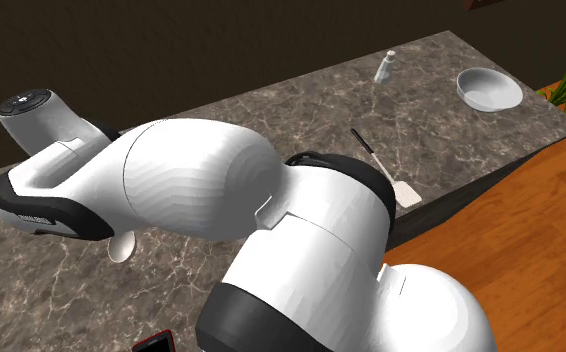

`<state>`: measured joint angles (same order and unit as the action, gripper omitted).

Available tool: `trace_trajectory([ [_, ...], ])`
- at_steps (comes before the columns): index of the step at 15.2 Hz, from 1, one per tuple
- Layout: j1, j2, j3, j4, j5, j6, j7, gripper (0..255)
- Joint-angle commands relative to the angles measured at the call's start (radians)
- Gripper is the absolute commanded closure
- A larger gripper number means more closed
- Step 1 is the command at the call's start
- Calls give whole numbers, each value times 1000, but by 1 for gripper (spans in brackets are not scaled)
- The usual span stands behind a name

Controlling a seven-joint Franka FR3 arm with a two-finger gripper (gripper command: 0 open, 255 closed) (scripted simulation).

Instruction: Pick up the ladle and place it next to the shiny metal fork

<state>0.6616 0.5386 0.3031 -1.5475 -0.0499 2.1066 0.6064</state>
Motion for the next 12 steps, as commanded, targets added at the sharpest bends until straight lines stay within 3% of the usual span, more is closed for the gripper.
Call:
trace_trajectory([
  [1,1,3,0,-5,-1,9,1,255],
  [7,1,3,0,-4,-1,9,1,255],
  [8,1,3,0,-4,-1,9,1,0],
  [12,1,3,0,-4,-1,9,1,0],
])
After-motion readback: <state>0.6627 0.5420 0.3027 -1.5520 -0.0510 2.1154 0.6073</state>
